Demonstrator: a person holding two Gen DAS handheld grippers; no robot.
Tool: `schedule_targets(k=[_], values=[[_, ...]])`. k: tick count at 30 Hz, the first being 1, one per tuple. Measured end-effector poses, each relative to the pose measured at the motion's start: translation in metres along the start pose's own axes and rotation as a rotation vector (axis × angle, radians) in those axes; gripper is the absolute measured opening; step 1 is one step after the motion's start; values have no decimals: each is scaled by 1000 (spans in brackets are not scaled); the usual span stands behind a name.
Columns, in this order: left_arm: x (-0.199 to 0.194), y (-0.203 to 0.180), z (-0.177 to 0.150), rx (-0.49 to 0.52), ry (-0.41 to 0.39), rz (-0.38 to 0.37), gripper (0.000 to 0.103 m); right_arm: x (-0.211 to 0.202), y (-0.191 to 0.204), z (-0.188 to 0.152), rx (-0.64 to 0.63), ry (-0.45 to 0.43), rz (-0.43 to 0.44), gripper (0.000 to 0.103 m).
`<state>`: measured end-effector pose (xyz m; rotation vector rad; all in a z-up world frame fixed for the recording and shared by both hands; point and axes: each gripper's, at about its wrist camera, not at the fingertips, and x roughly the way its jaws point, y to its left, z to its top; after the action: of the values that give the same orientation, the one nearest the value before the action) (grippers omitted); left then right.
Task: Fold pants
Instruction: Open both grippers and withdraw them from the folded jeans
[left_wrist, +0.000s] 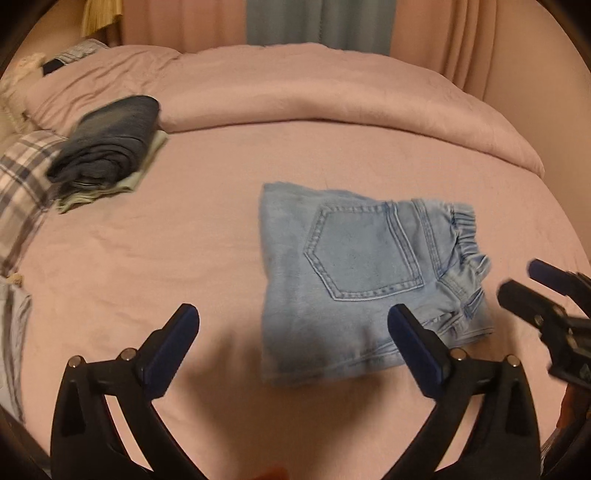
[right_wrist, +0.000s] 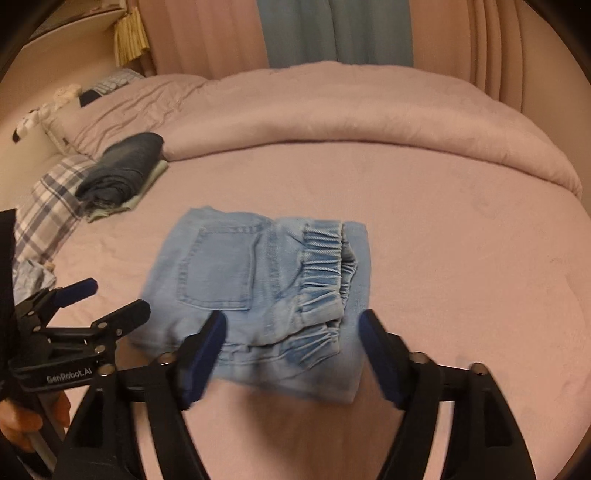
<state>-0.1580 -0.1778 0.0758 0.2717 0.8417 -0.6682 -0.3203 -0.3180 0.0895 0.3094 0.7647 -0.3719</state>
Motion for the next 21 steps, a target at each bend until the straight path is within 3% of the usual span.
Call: schedule_targets(k=[4, 9, 21], values=[[-23, 2, -1, -28, 20, -37, 102, -25, 10, 1, -23, -21, 23, 94], [-55, -1, -4, -25, -1, -4, 102, -44, 16, 1, -25, -38, 28, 102], [-98, -4, -2, -25, -70, 34, 102, -80, 26, 3, -16, -91, 16, 102]])
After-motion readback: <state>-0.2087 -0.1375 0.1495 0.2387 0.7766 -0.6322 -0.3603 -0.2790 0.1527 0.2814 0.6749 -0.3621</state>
